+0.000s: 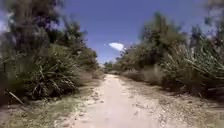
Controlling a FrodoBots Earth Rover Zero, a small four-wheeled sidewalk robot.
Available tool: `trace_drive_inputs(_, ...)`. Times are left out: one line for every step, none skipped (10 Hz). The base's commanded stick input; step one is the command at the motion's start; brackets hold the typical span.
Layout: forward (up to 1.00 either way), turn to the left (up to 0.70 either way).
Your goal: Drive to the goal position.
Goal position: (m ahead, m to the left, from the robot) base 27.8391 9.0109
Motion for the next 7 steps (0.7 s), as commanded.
trace_drive_inputs(0.7, 0.0)
trace_drive_inputs(0.7, 0.0)
trace_drive_inputs(0.7, 0.0)
trace_drive_inputs(0.7, 0.0)
trace_drive_inputs(0.7, 0.0)
trace_drive_inputs(0.7, 0.0)
trace_drive_inputs(0.7, 0.0)
